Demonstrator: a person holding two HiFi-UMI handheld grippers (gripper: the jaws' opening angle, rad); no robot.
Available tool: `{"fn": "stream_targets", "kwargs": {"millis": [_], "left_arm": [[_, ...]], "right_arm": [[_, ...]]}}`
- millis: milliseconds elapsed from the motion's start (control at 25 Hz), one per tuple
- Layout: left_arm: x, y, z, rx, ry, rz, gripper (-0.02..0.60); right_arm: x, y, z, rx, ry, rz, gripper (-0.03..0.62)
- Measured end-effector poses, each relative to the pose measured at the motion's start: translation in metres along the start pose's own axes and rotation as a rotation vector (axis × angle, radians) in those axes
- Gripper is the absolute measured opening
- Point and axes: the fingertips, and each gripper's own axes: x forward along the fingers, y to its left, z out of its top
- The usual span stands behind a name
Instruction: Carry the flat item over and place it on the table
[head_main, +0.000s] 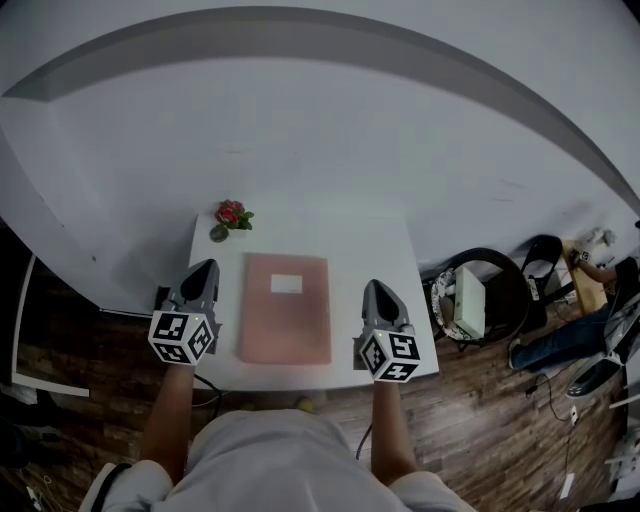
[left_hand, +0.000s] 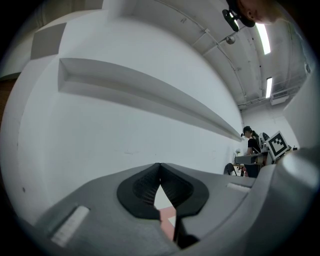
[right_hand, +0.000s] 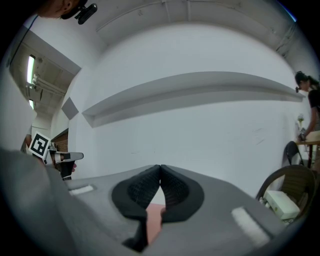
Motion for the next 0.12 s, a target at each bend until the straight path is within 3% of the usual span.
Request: {"fn": "stream_targets", "kwargs": {"millis": [120], "left_arm": [[0.0014,-0.0017,0.0002,0.002,-0.002,-0.007,0.006]], "right_arm": [[0.0004,-0.0011,0.0008,-0.005,-0.001,-0.001,0.003]]}}
